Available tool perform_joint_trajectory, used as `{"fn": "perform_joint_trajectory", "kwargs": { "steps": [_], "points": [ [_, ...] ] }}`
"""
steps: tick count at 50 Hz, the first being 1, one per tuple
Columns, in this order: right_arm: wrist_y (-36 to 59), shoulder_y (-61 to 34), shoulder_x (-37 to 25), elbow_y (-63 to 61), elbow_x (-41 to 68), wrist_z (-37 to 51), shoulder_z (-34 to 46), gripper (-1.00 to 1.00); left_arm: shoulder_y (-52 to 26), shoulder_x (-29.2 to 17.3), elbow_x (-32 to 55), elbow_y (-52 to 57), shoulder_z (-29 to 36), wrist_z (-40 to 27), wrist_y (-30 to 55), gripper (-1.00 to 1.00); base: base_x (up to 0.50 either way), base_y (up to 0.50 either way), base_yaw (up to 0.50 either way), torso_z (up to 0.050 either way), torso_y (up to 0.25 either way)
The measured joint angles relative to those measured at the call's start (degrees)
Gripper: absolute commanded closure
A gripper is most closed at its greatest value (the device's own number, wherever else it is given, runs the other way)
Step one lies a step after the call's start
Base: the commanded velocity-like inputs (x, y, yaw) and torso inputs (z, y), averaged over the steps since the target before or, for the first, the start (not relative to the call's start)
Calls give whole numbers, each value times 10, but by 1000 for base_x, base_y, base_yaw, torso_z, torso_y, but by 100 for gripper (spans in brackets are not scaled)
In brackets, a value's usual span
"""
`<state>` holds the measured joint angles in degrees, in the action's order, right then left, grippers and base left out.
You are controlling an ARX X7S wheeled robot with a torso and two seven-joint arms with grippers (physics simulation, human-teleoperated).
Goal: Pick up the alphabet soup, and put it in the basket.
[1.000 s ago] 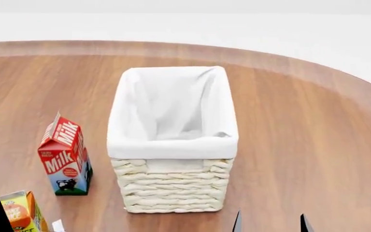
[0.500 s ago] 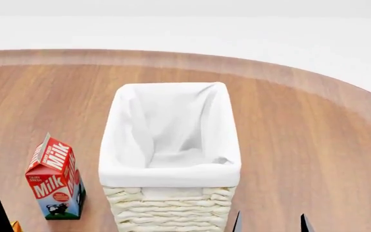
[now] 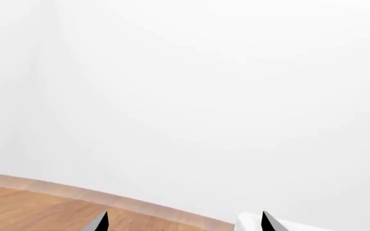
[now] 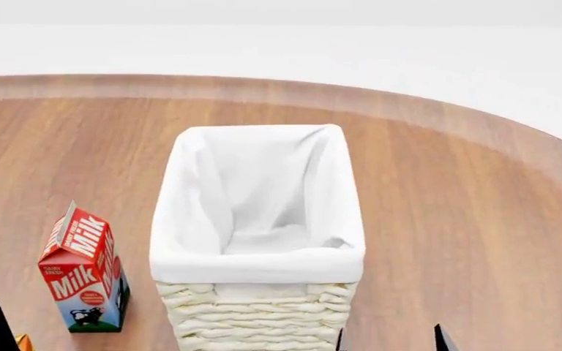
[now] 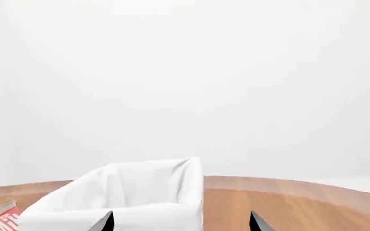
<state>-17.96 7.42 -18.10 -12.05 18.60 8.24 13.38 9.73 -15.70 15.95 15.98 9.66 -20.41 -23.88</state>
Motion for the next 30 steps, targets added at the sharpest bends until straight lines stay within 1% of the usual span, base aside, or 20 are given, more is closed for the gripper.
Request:
{"fn": "perform_joint_trajectory", "kwargs": {
  "steps": [30],
  "points": [
    [9,37,-100,-64,94,-202,115,-100,0,-6,2,3,4,-7,3,-100,0,0,0,0,0]
  ]
}}
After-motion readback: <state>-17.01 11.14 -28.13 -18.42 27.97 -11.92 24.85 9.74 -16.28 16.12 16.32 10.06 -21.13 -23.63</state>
